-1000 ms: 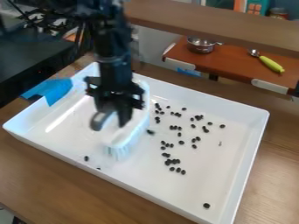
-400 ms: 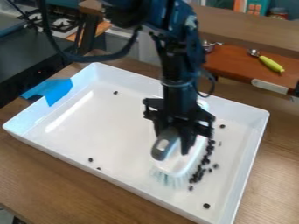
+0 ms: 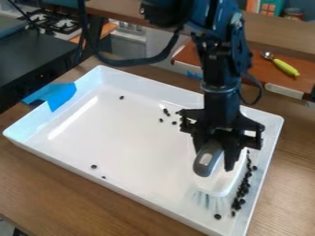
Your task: Sweep into pile
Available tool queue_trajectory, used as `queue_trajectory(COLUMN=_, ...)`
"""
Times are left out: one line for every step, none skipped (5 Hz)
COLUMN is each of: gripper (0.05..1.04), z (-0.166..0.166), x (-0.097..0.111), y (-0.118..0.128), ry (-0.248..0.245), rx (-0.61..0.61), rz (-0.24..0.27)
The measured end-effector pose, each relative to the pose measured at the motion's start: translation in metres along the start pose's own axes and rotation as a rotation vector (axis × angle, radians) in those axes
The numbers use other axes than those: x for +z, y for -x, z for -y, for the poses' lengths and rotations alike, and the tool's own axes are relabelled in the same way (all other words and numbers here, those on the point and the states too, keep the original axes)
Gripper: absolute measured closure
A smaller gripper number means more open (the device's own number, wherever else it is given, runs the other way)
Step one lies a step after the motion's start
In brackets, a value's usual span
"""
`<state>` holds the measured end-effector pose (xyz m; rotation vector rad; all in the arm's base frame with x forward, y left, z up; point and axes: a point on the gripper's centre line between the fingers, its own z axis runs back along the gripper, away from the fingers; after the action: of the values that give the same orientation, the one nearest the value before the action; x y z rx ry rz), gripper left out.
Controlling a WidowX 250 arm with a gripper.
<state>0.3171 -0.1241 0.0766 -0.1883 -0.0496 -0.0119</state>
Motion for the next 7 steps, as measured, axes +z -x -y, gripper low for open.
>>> queue_trajectory(gripper=0.597, z=-0.004, x=0.033, y=-0.008, ry=0.058, rx=0.022, rz=0.022)
queue_trajectory(gripper=0.597, z=-0.042, x=0.086, y=-0.020, ry=0.114, rx=0.086, rz=0.097)
queue_trajectory(gripper=0.597, z=-0.081, x=0.110, y=-0.021, ry=0.119, rx=0.103, rz=0.103)
queue_trajectory(gripper=0.597, z=-0.123, x=0.128, y=-0.021, ry=0.078, rx=0.121, rz=0.124)
queue_trajectory(gripper=0.597, z=-0.172, x=0.139, y=-0.016, ry=0.032, rx=0.149, rz=0.143)
queue_trajectory(gripper=0.597, z=-0.210, x=0.134, y=-0.012, ry=-0.014, rx=0.169, rz=0.140)
queue_trajectory(gripper=0.597, z=-0.238, x=0.135, y=-0.013, ry=-0.071, rx=0.176, rz=0.187)
